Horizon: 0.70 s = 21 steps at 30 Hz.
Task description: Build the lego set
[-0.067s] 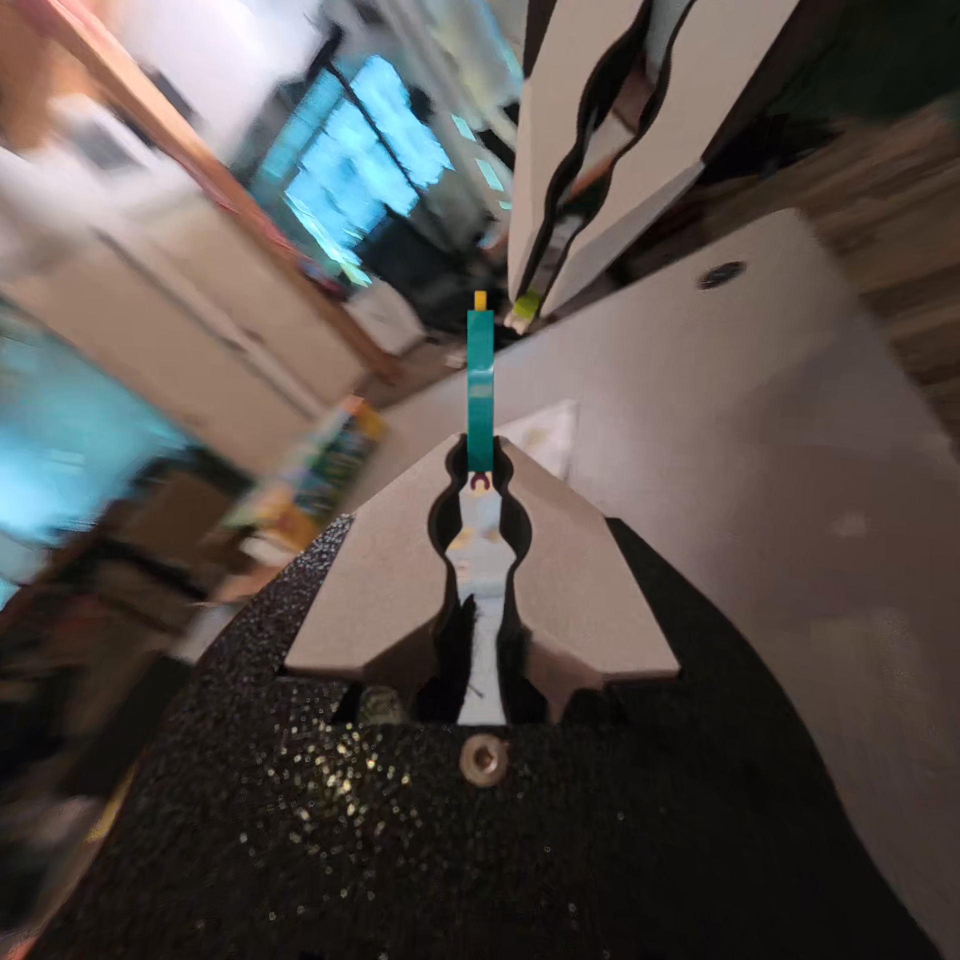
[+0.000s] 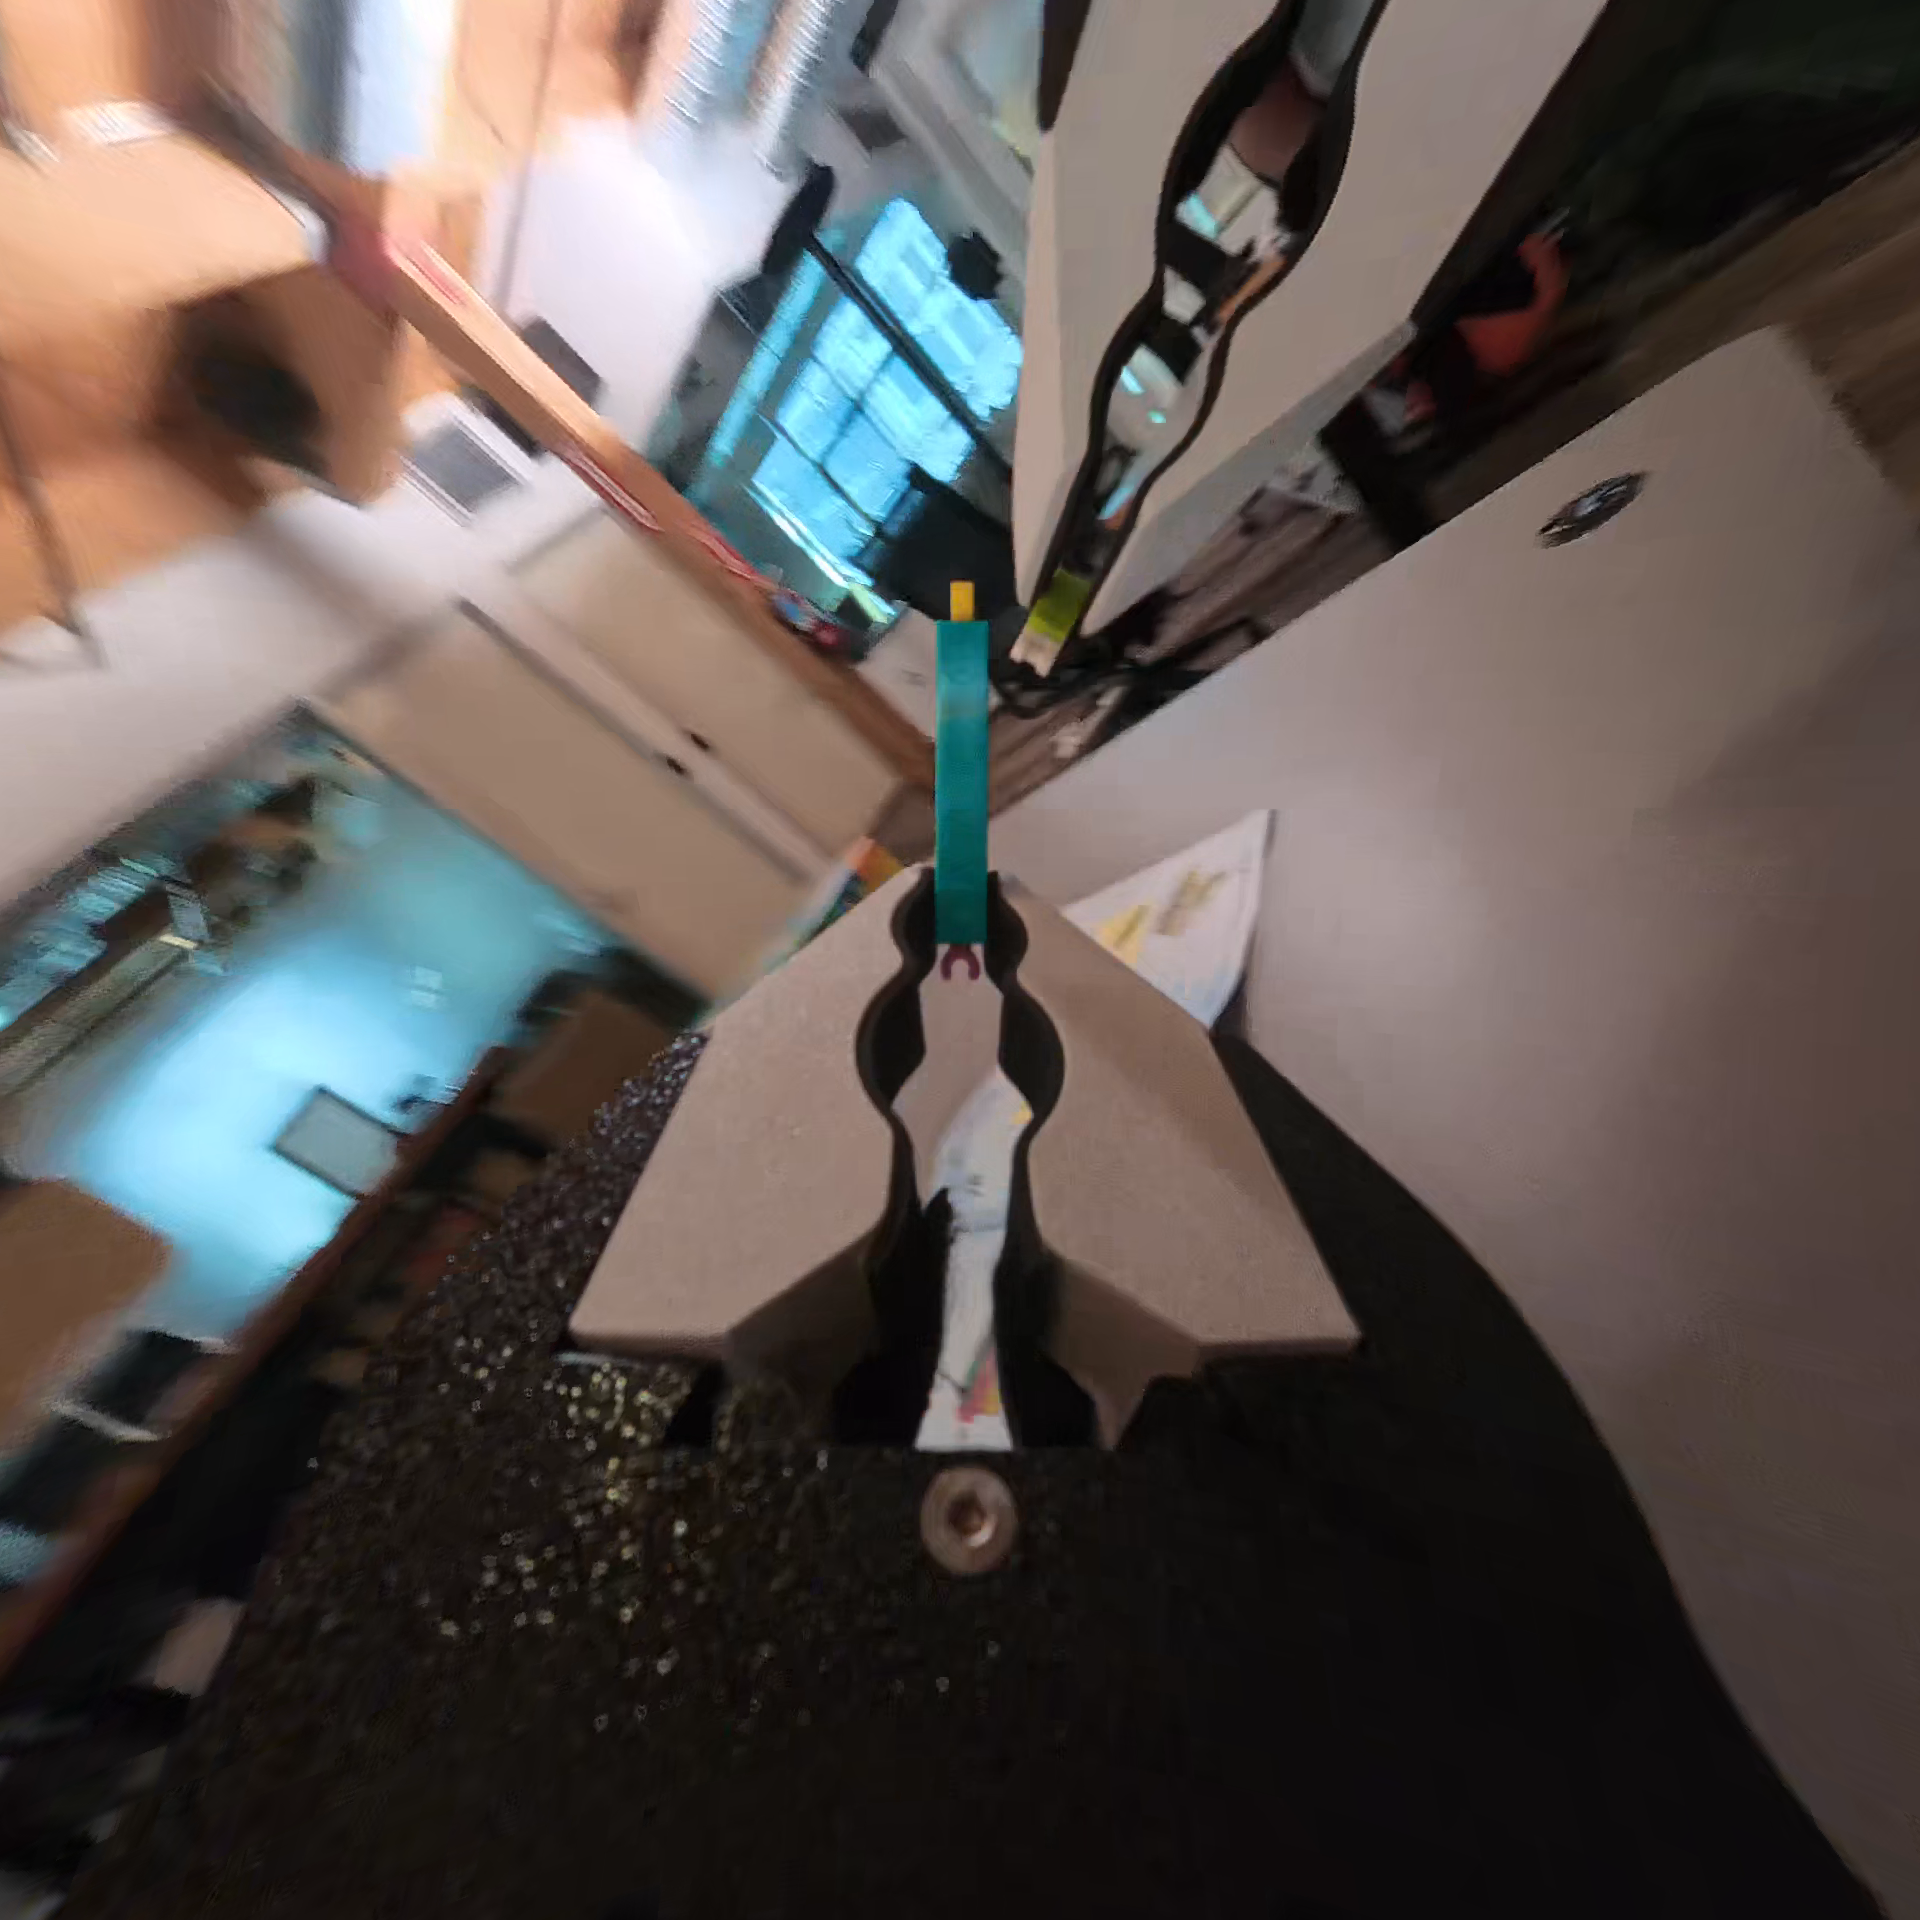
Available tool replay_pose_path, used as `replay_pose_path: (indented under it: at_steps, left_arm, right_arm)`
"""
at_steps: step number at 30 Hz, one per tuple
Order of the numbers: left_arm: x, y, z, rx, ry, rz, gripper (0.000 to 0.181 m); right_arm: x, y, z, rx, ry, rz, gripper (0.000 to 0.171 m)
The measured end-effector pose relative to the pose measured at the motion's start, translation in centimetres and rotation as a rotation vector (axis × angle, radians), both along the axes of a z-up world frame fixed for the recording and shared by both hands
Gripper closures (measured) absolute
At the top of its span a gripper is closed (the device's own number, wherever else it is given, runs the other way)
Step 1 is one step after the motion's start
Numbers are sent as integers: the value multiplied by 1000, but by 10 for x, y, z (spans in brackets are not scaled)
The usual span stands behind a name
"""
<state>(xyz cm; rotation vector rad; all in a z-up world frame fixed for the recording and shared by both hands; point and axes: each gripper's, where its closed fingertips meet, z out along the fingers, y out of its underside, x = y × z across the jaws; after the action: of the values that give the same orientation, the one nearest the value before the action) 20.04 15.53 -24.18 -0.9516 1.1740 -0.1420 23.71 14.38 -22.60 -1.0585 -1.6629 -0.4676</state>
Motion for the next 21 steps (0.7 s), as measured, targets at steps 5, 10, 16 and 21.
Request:
replay_pose_path:
  at_steps: [5,10,16,21]
  left_arm:
    - [0,-18,13,318,87,96,177]
    - [8,-31,14,431,132,80,176]
    - [9,-38,16,464,129,56,177]
    - [11,-38,14,435,132,36,176]
  right_arm:
    - [-13,-15,13,289,-193,94,165]
    - [-19,-27,18,374,-245,174,165]
    - [-17,-30,8,395,-340,242,165]
    - [-19,-30,4,392,-361,260,165]
